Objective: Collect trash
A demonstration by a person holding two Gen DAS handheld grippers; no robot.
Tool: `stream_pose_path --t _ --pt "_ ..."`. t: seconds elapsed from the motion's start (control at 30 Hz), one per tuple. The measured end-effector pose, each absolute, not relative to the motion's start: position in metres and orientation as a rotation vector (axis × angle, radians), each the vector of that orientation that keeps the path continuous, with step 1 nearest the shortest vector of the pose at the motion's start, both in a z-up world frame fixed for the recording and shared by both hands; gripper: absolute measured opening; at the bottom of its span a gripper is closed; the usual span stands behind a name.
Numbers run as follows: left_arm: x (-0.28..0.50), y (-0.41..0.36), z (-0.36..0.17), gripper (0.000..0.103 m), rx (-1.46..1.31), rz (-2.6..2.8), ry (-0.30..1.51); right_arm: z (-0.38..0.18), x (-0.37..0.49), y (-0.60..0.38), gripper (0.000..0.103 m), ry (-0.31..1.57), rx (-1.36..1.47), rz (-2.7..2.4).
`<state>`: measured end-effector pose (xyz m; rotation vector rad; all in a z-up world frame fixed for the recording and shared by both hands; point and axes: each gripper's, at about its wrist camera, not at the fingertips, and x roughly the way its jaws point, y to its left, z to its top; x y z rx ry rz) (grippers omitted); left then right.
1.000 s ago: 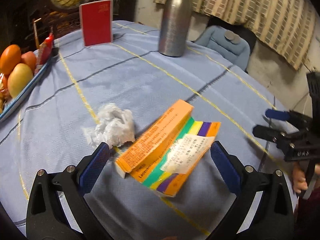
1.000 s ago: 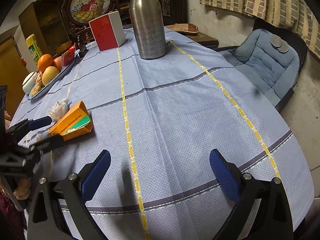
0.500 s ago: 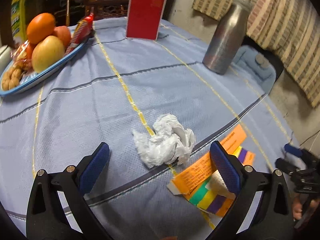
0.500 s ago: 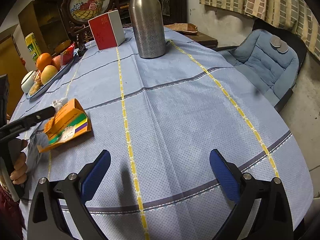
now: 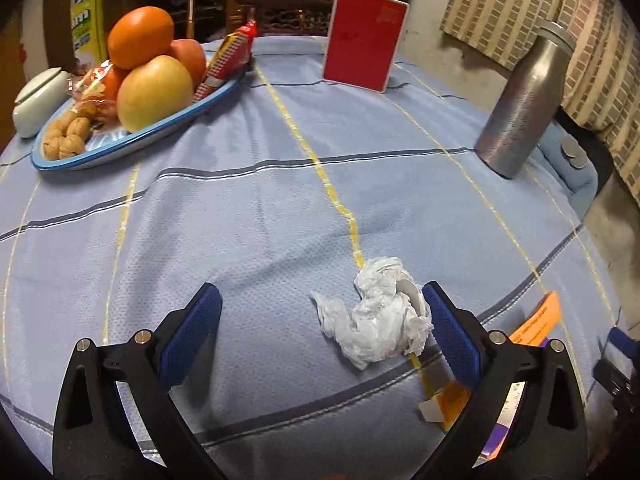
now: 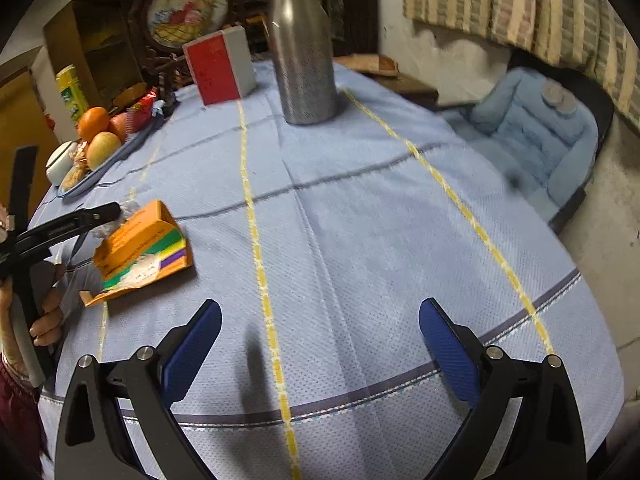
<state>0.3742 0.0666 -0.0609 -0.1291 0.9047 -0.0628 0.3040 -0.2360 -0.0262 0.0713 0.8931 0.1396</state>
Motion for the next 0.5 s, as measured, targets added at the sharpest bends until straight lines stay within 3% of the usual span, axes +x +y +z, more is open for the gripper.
stream_pose_path --t 0.13,0.23,0.37,0.5 --pt "0.375 0.069 -0.061 0.097 -0.147 -0.066 0.898 -0.023 0.296 -0.222 0.097 0.887 0.154 0.272" --pt "0.375 0.068 -0.062 0.097 -0.140 -0.063 0.900 -0.022 0.291 -0.190 0.089 0.889 0.115 0.342" --pt "0.376 0.067 -0.062 0.097 -0.134 -0.060 0.903 -0.020 0.284 -0.138 0.071 0.872 -0.038 0.400" --pt "0.376 0.067 -0.062 0.097 -0.131 -0.059 0.904 -0.015 0.276 -0.094 0.068 0.820 -0.213 0.426"
